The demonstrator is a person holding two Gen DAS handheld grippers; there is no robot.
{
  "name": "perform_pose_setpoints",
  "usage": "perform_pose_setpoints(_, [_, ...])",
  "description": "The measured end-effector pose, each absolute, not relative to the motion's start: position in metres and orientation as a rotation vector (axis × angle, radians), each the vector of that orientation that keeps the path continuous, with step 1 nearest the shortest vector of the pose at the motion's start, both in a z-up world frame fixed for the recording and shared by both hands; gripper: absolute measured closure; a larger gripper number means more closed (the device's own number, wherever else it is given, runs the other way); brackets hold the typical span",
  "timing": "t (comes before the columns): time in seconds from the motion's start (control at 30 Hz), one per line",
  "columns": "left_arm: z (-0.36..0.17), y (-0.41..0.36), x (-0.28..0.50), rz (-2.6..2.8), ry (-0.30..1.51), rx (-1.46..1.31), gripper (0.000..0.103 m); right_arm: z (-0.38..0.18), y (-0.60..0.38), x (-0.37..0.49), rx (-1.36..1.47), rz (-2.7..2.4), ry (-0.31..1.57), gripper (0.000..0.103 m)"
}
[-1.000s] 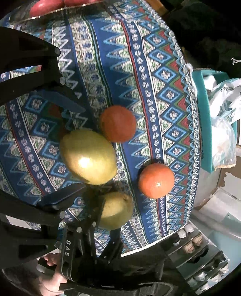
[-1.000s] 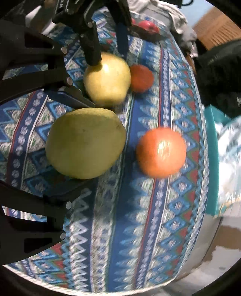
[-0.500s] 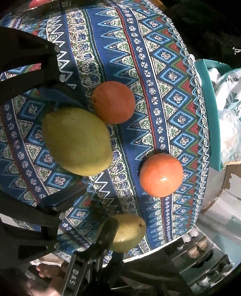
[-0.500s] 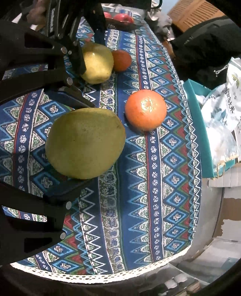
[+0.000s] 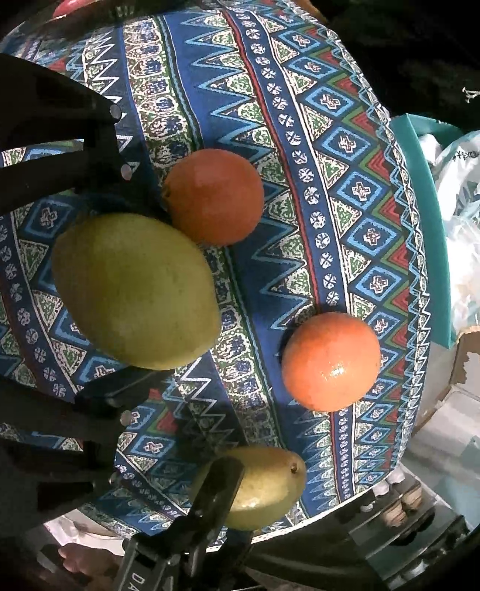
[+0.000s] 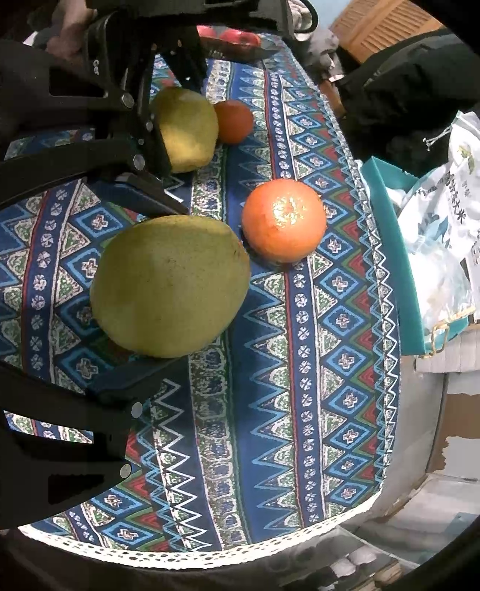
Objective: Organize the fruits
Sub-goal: 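Lift both pears and carry them toward the glass bowl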
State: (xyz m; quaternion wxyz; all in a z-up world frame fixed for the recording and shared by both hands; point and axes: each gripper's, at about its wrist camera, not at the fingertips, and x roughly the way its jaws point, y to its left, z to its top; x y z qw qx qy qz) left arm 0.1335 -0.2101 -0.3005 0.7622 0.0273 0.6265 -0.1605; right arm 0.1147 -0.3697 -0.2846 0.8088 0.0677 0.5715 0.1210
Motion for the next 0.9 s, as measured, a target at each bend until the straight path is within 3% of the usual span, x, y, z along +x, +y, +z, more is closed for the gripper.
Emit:
perform_pose_setpoints(0.3, [-0.288, -0.197, 0.121, -0.377, 1.327, 0.055, 0.031, -0.266, -0.36, 0.115, 0.121, 0.262, 1.165, 0.031])
perform_pose_setpoints(0.9, [-0.215, -0.153, 0.106, -0.365, 1.2, -0.013, 0.031, -0.204, -0.34, 0.103, 0.092, 0.295, 1.02, 0.031])
